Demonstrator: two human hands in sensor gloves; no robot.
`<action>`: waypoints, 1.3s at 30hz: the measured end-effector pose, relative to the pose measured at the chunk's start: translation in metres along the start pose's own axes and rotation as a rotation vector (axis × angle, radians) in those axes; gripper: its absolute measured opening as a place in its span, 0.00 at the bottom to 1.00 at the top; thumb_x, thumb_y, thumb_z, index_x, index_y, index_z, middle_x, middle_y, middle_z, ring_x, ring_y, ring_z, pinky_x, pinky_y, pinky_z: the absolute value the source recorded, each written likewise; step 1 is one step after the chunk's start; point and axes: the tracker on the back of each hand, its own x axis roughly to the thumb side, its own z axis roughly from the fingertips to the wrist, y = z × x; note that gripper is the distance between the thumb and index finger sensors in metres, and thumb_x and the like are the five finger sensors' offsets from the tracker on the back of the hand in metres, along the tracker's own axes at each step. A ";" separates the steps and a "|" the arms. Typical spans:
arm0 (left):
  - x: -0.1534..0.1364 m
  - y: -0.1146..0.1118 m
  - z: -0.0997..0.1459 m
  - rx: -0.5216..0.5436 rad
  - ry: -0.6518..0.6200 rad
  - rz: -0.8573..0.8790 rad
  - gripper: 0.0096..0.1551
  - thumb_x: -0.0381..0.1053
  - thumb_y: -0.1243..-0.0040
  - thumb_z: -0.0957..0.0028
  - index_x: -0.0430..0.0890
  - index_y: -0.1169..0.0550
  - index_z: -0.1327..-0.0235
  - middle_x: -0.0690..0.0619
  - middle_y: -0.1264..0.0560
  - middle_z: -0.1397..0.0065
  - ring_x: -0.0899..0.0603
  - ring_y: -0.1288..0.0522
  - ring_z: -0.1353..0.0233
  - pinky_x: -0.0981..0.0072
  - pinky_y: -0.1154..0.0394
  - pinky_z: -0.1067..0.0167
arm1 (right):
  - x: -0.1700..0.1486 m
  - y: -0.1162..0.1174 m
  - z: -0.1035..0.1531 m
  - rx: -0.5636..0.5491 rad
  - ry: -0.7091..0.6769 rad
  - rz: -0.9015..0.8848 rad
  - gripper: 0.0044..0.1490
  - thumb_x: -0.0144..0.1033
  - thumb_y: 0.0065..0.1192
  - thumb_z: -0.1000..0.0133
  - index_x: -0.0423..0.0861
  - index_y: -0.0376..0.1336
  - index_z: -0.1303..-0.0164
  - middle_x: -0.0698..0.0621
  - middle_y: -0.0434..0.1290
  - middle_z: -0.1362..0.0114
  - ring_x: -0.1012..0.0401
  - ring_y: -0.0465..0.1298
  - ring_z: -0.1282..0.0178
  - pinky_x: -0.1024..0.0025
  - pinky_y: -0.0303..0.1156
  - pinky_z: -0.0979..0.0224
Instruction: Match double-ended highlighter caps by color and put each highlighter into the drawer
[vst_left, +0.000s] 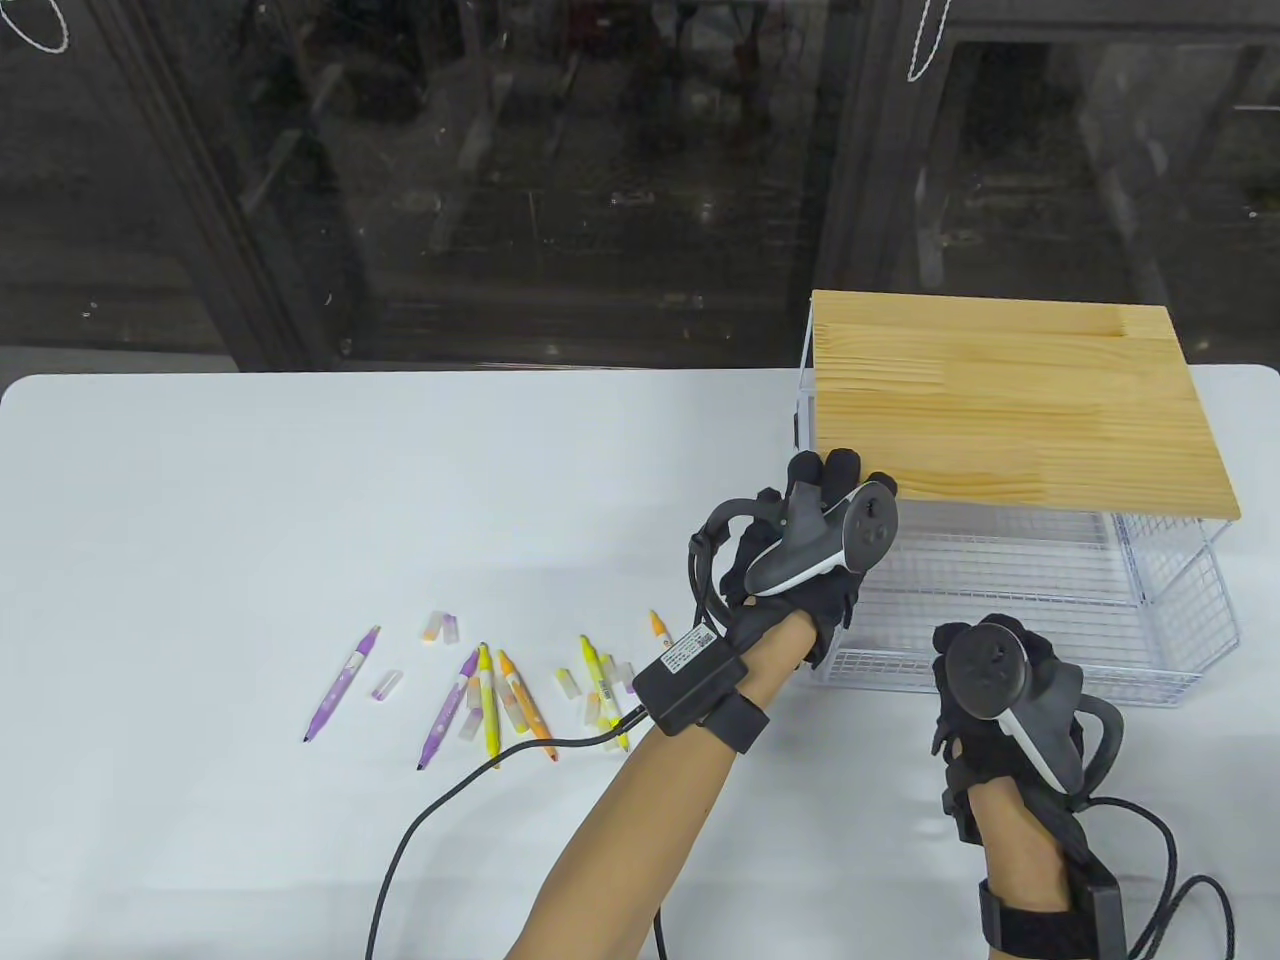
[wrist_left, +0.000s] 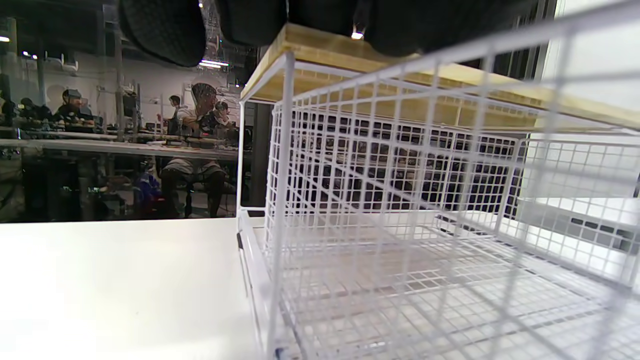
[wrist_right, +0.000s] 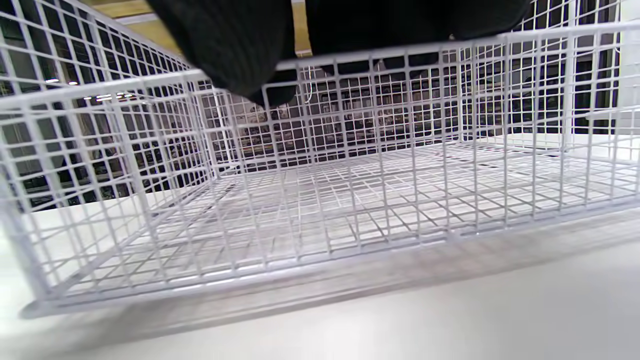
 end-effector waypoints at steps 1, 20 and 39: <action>-0.001 0.000 0.000 -0.007 -0.003 0.013 0.33 0.60 0.47 0.54 0.66 0.33 0.30 0.58 0.40 0.17 0.40 0.43 0.18 0.42 0.32 0.31 | 0.000 0.000 0.000 0.003 0.000 -0.004 0.19 0.40 0.63 0.48 0.59 0.76 0.49 0.46 0.70 0.30 0.38 0.67 0.32 0.42 0.59 0.29; -0.122 0.075 0.085 0.172 0.006 0.184 0.35 0.66 0.45 0.57 0.62 0.22 0.33 0.54 0.23 0.24 0.35 0.28 0.26 0.34 0.29 0.39 | 0.006 -0.037 0.011 -0.205 -0.086 -0.082 0.36 0.48 0.70 0.51 0.54 0.67 0.30 0.49 0.71 0.25 0.38 0.61 0.23 0.35 0.56 0.27; -0.257 0.054 0.205 0.232 0.164 0.187 0.34 0.65 0.45 0.56 0.61 0.21 0.34 0.53 0.22 0.25 0.34 0.26 0.27 0.33 0.28 0.40 | 0.105 -0.105 0.051 -0.231 -0.329 -0.261 0.31 0.49 0.68 0.49 0.50 0.73 0.37 0.47 0.81 0.35 0.45 0.73 0.38 0.49 0.71 0.36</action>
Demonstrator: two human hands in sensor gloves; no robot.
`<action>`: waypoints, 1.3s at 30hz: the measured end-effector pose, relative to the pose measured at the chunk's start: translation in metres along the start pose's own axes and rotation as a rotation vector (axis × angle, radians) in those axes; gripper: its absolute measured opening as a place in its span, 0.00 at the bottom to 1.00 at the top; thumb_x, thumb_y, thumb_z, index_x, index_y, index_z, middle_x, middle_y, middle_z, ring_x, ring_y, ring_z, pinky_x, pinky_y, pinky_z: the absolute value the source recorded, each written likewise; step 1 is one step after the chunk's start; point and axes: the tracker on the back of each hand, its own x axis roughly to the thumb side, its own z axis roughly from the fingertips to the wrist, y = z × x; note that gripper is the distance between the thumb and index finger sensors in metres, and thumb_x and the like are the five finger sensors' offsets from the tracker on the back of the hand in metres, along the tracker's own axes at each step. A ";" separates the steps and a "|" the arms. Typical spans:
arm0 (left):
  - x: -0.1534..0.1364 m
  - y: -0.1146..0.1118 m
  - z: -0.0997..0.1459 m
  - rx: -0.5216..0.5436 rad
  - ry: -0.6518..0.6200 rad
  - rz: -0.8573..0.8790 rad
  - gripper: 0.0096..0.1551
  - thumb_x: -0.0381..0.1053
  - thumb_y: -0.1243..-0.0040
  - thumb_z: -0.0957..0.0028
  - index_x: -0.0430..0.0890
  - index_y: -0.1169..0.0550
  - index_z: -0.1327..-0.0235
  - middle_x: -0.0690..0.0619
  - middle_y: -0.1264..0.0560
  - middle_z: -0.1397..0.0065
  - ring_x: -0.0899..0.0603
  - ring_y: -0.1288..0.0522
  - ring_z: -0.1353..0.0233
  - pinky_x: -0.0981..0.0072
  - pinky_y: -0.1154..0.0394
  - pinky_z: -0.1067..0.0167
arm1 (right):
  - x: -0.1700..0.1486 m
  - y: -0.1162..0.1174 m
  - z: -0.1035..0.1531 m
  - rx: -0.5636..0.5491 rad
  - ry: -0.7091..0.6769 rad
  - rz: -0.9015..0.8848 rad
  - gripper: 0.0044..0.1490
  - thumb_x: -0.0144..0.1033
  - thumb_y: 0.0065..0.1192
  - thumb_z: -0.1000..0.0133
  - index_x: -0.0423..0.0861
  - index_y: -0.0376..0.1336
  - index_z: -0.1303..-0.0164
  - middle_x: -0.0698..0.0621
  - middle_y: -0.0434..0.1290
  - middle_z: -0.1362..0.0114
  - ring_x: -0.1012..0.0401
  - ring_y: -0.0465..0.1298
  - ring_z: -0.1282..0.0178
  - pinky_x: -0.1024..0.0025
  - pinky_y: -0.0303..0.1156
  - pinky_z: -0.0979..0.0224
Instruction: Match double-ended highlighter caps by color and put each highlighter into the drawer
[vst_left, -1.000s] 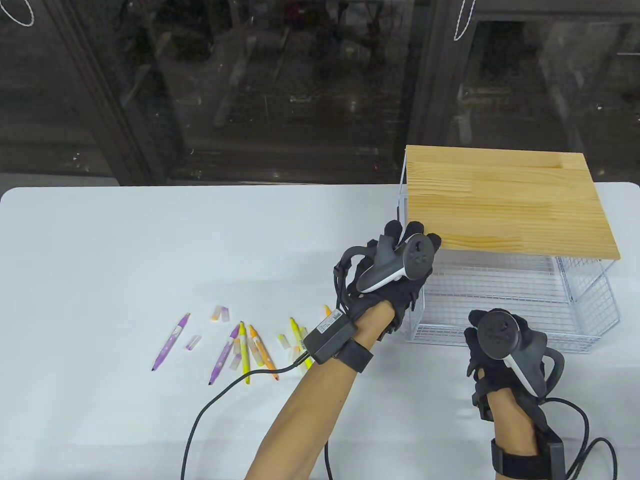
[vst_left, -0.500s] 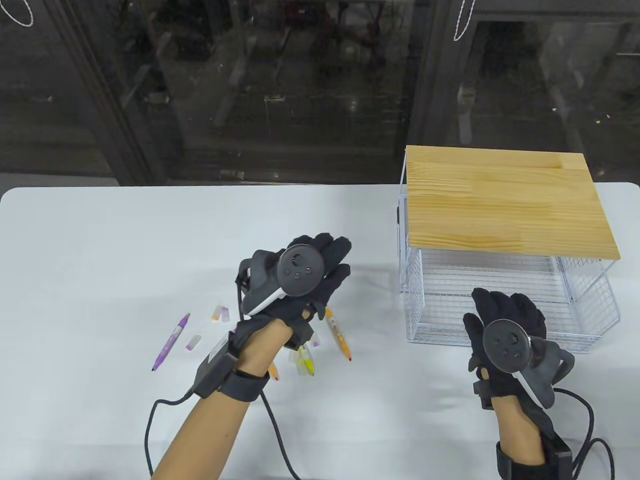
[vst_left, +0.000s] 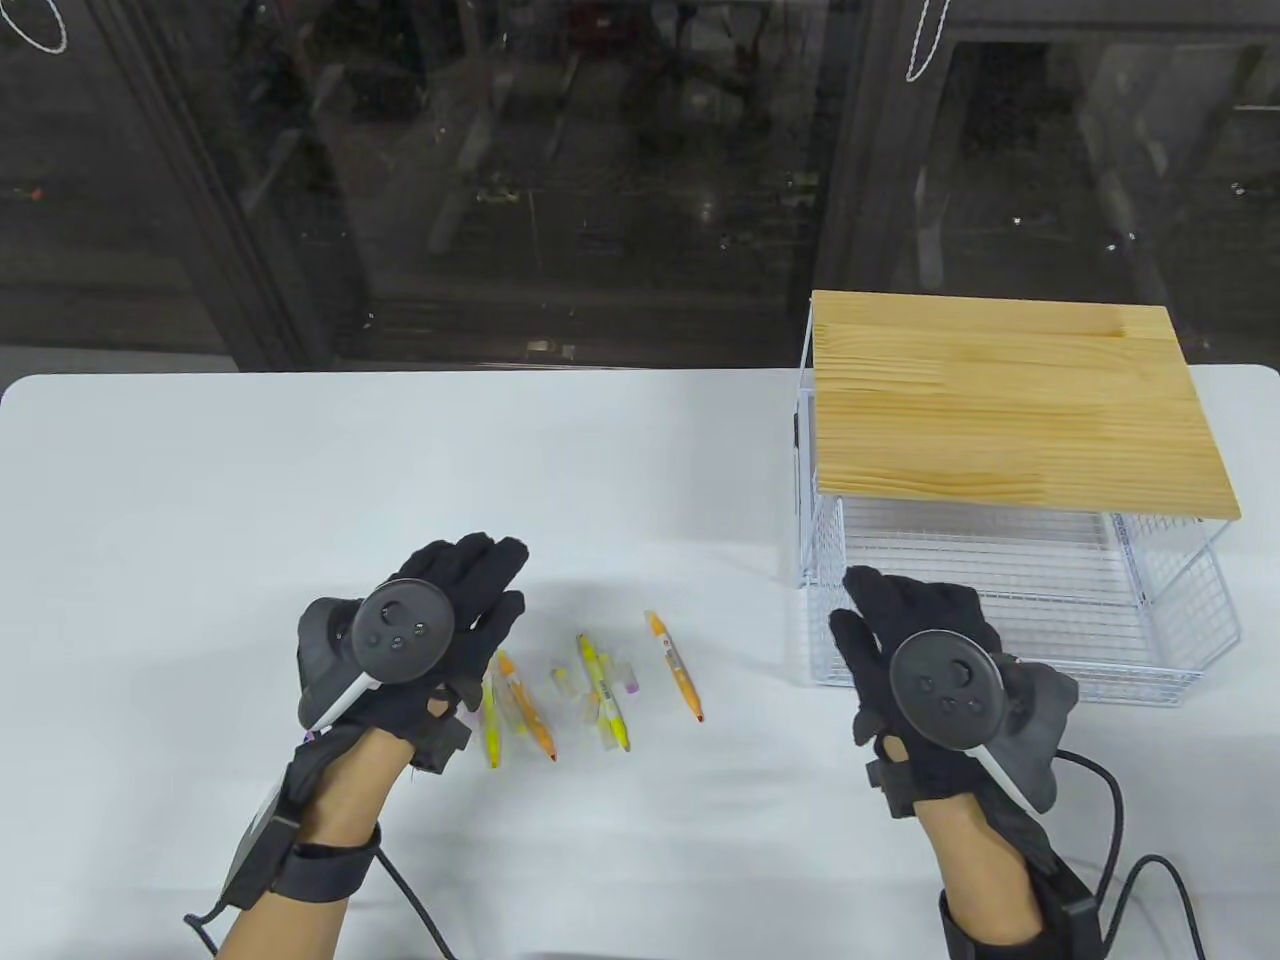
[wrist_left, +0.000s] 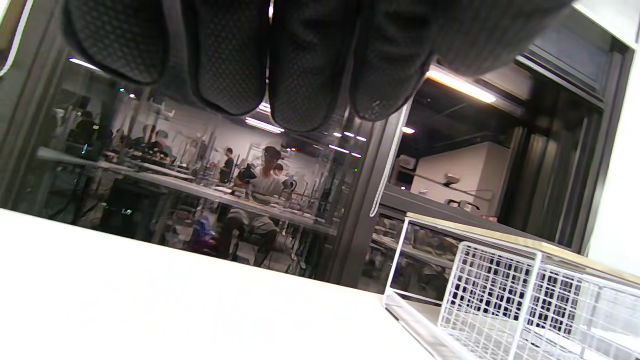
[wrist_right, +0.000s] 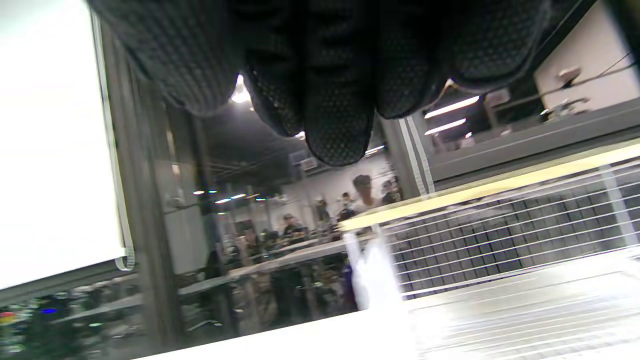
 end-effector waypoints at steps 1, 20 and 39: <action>-0.005 -0.001 0.004 0.001 0.009 0.001 0.34 0.65 0.45 0.56 0.61 0.21 0.34 0.53 0.22 0.25 0.34 0.26 0.27 0.33 0.28 0.40 | 0.008 0.003 0.000 0.003 -0.017 -0.015 0.31 0.49 0.68 0.49 0.50 0.74 0.37 0.47 0.82 0.36 0.45 0.74 0.38 0.49 0.72 0.37; -0.096 -0.020 0.039 0.024 0.150 0.106 0.32 0.61 0.43 0.56 0.59 0.19 0.35 0.51 0.20 0.28 0.34 0.26 0.32 0.33 0.29 0.39 | 0.063 0.147 -0.003 0.143 -0.181 0.011 0.31 0.51 0.65 0.48 0.53 0.71 0.35 0.50 0.80 0.36 0.45 0.72 0.35 0.49 0.72 0.37; -0.092 -0.019 0.049 0.047 0.162 0.081 0.32 0.61 0.42 0.56 0.58 0.19 0.36 0.51 0.19 0.31 0.34 0.23 0.35 0.34 0.26 0.43 | 0.049 0.144 0.016 0.117 -0.170 0.054 0.31 0.52 0.63 0.48 0.53 0.71 0.35 0.50 0.80 0.35 0.45 0.80 0.39 0.49 0.76 0.39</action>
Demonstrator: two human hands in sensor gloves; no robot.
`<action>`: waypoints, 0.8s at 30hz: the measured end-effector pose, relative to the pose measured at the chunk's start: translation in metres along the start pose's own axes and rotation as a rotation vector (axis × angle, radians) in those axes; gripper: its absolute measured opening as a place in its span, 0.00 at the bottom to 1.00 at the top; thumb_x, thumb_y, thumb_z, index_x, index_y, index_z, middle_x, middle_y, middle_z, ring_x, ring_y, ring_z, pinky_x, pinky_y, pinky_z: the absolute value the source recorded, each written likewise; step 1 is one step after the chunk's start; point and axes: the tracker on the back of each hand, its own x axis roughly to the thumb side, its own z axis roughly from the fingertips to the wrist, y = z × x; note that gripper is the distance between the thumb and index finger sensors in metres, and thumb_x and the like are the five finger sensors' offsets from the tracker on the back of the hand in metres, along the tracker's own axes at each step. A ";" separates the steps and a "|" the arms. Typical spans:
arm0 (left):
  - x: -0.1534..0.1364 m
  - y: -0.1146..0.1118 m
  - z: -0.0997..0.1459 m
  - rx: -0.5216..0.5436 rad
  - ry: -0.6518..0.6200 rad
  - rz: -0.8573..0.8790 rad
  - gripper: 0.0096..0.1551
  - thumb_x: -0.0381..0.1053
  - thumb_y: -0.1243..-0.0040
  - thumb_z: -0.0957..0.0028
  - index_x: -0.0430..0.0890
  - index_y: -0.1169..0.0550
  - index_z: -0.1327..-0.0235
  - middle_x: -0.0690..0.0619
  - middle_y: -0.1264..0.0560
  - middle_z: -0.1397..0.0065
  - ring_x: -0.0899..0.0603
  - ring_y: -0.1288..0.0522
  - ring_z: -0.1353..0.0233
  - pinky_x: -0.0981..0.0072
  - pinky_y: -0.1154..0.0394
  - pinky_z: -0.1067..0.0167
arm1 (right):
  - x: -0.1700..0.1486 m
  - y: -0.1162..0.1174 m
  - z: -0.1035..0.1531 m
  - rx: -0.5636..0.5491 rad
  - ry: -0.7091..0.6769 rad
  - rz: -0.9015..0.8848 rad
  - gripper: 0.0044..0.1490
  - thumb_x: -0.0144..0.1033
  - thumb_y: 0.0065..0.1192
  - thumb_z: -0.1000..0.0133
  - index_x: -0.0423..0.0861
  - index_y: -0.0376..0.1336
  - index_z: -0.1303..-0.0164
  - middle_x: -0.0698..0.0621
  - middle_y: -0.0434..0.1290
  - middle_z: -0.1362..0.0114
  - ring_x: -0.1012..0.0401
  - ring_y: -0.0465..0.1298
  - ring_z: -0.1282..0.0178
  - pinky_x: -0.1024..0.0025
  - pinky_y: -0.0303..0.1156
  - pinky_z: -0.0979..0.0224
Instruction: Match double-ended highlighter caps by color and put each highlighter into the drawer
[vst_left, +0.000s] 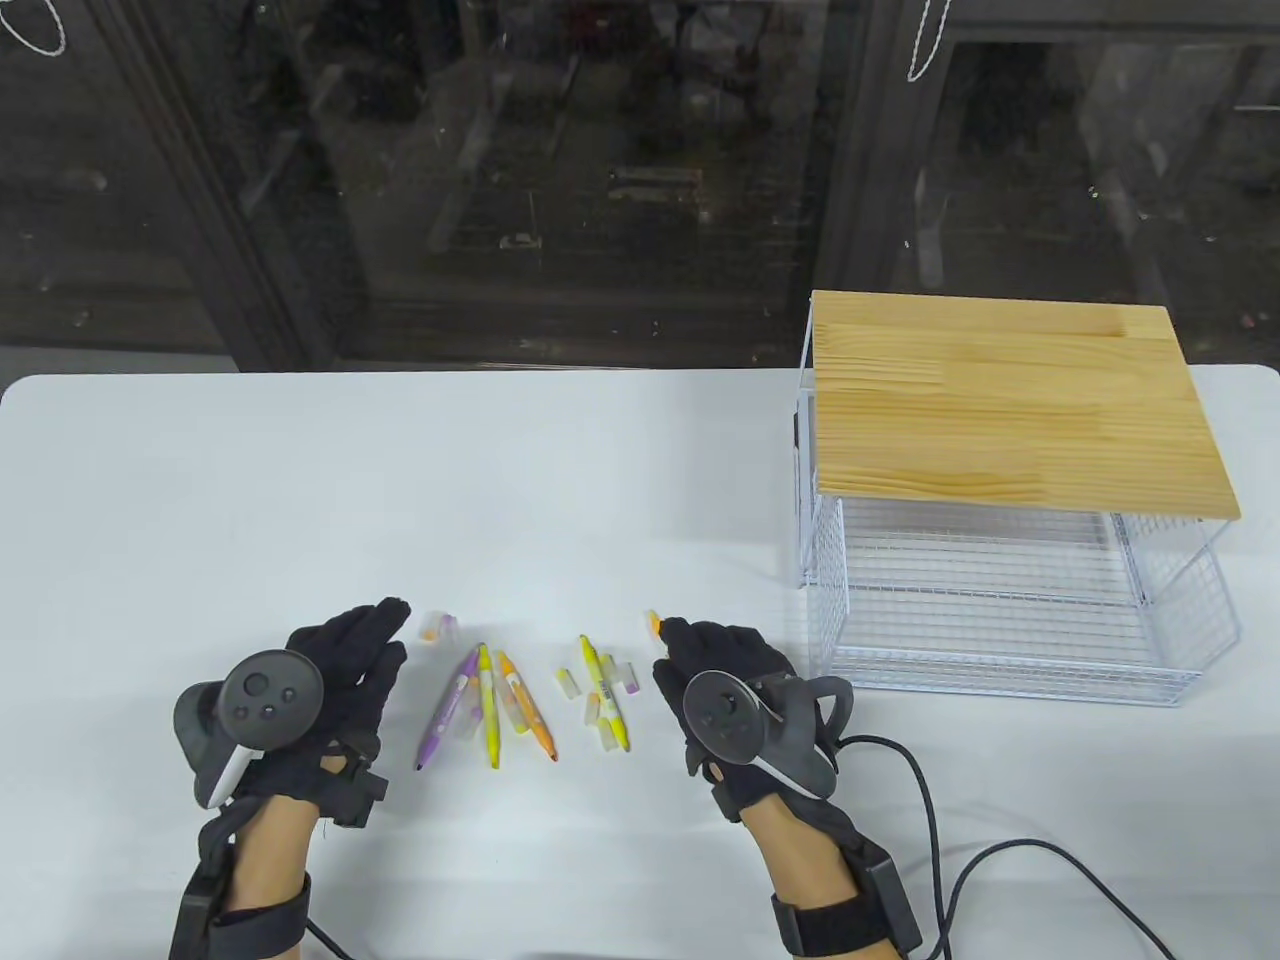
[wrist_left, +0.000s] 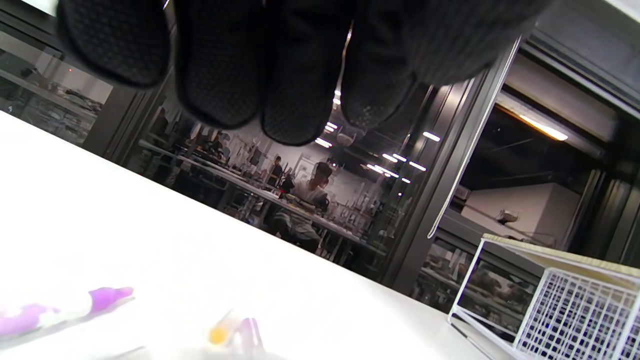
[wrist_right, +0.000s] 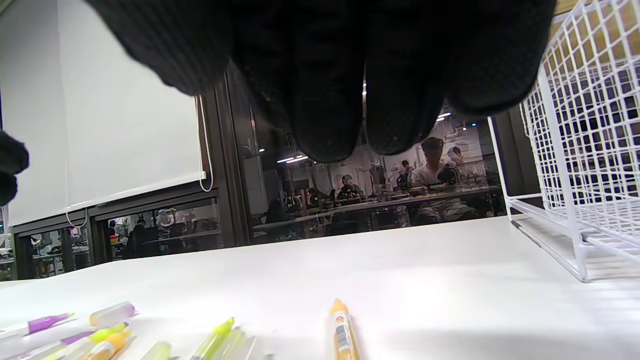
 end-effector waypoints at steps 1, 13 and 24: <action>-0.002 -0.001 -0.001 -0.003 0.018 -0.009 0.32 0.61 0.42 0.56 0.58 0.19 0.36 0.51 0.19 0.31 0.34 0.23 0.35 0.34 0.26 0.43 | -0.001 0.000 0.000 0.003 0.003 -0.003 0.31 0.52 0.63 0.48 0.53 0.71 0.35 0.50 0.80 0.35 0.45 0.80 0.39 0.48 0.76 0.39; -0.050 -0.029 -0.020 -0.177 0.296 -0.207 0.31 0.54 0.33 0.57 0.57 0.19 0.36 0.50 0.19 0.32 0.36 0.23 0.40 0.39 0.24 0.46 | -0.003 0.003 -0.001 0.058 0.010 -0.012 0.32 0.52 0.63 0.48 0.52 0.71 0.35 0.49 0.80 0.35 0.45 0.80 0.39 0.47 0.75 0.40; -0.068 -0.053 -0.024 -0.269 0.494 -0.388 0.32 0.56 0.30 0.59 0.55 0.18 0.38 0.48 0.21 0.33 0.36 0.24 0.38 0.41 0.24 0.47 | -0.002 0.004 0.000 0.087 0.015 -0.014 0.32 0.52 0.63 0.48 0.52 0.72 0.35 0.49 0.80 0.35 0.44 0.79 0.39 0.47 0.75 0.40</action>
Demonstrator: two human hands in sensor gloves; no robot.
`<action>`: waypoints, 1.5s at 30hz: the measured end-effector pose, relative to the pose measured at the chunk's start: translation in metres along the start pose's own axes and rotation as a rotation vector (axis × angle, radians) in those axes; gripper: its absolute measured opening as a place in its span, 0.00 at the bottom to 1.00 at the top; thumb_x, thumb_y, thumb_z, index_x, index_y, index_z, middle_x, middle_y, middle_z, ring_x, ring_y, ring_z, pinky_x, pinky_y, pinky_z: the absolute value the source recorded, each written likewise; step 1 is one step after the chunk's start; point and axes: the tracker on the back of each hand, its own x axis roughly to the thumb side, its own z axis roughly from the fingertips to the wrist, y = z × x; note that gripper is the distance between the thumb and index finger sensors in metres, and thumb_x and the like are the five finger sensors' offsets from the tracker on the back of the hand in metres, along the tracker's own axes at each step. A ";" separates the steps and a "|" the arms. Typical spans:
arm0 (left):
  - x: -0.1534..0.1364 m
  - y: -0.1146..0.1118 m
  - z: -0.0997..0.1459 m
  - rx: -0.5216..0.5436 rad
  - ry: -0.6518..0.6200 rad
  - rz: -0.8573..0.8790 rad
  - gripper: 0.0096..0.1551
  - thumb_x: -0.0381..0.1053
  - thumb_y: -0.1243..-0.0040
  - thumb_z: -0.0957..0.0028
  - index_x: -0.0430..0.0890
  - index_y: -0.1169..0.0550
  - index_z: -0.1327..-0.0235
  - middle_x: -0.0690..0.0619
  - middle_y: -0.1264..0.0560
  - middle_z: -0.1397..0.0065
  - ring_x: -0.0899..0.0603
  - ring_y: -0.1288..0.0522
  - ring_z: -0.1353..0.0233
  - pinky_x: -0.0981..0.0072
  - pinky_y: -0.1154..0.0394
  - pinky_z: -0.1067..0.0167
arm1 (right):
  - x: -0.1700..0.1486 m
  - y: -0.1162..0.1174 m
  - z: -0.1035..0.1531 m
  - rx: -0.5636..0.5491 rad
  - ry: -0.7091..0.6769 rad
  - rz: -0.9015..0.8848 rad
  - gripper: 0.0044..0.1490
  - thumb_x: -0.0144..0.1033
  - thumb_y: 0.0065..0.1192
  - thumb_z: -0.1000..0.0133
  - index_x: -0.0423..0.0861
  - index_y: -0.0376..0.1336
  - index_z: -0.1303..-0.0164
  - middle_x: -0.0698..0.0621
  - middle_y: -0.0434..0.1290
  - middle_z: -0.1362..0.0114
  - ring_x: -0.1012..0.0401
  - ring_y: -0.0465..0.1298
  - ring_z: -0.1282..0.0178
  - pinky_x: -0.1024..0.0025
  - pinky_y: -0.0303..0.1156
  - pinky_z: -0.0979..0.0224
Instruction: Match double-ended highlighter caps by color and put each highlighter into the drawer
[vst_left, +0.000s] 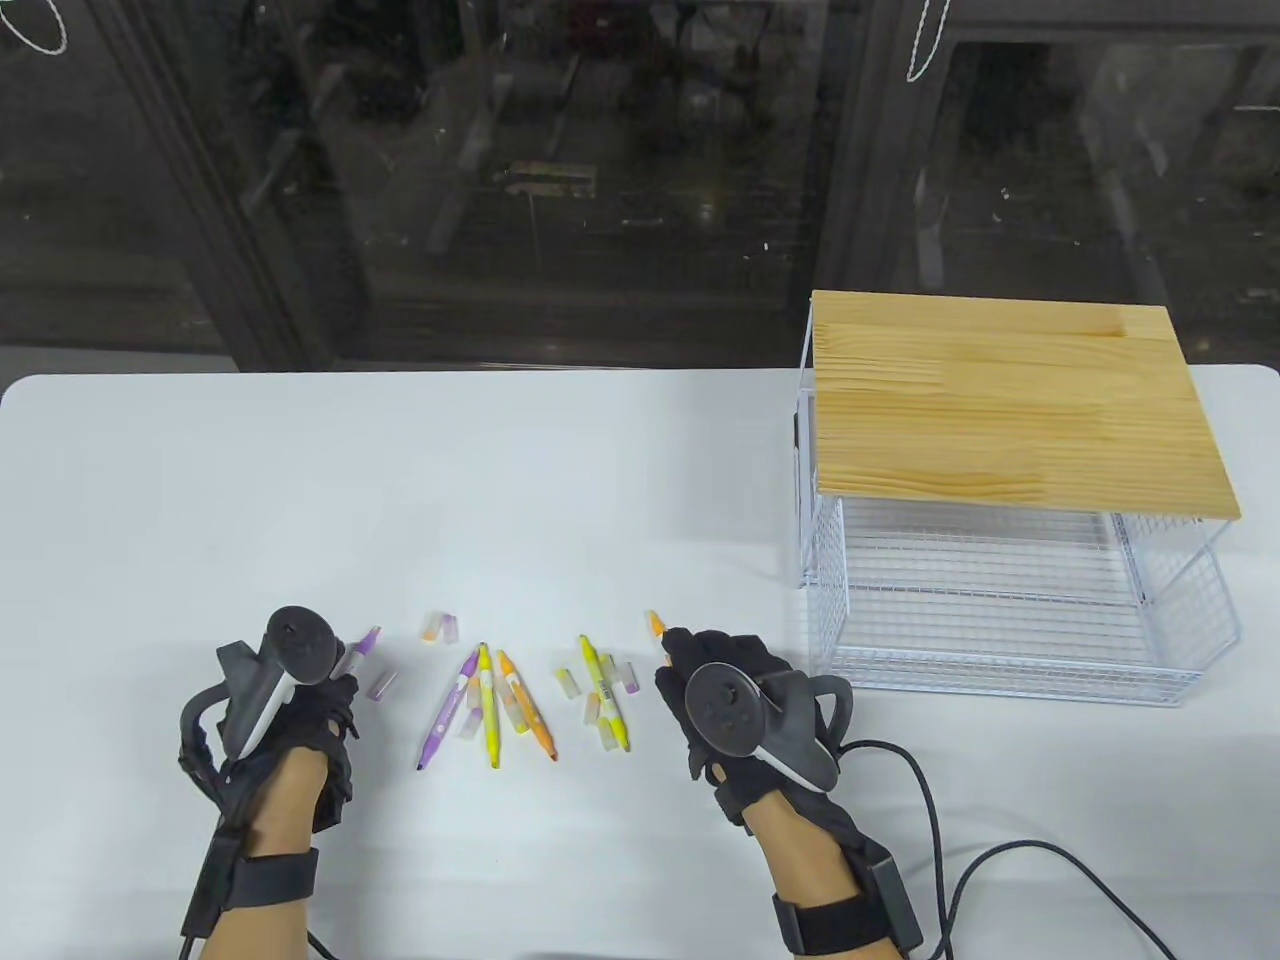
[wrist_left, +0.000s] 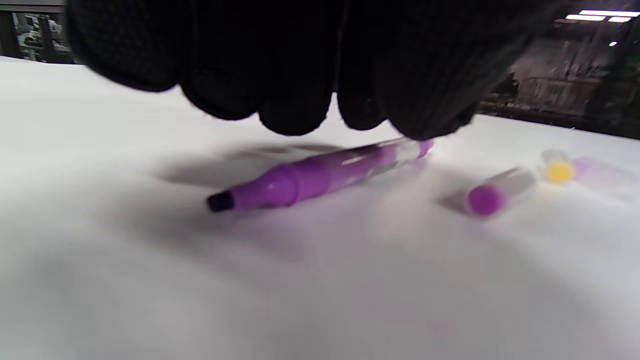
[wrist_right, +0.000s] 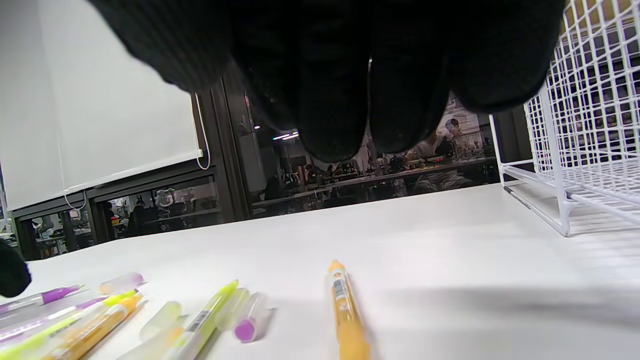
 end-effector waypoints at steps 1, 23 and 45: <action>0.000 -0.001 -0.001 0.001 0.011 -0.011 0.31 0.56 0.30 0.59 0.54 0.18 0.39 0.48 0.20 0.34 0.36 0.24 0.39 0.41 0.24 0.48 | 0.000 0.000 0.000 0.001 0.000 0.000 0.32 0.52 0.63 0.48 0.52 0.72 0.36 0.49 0.80 0.35 0.44 0.79 0.39 0.47 0.75 0.40; 0.001 -0.012 -0.008 -0.025 0.041 -0.035 0.28 0.52 0.30 0.59 0.46 0.18 0.44 0.48 0.18 0.43 0.37 0.18 0.51 0.45 0.19 0.57 | 0.001 0.001 0.000 0.011 -0.002 -0.001 0.32 0.52 0.63 0.48 0.52 0.72 0.36 0.49 0.80 0.35 0.45 0.80 0.39 0.47 0.75 0.40; 0.026 0.046 0.033 0.258 -0.351 0.151 0.33 0.50 0.27 0.61 0.56 0.21 0.37 0.55 0.16 0.40 0.42 0.15 0.46 0.37 0.21 0.46 | -0.005 0.005 -0.001 0.042 0.017 -0.015 0.32 0.52 0.63 0.48 0.51 0.72 0.36 0.48 0.81 0.35 0.44 0.80 0.40 0.46 0.75 0.40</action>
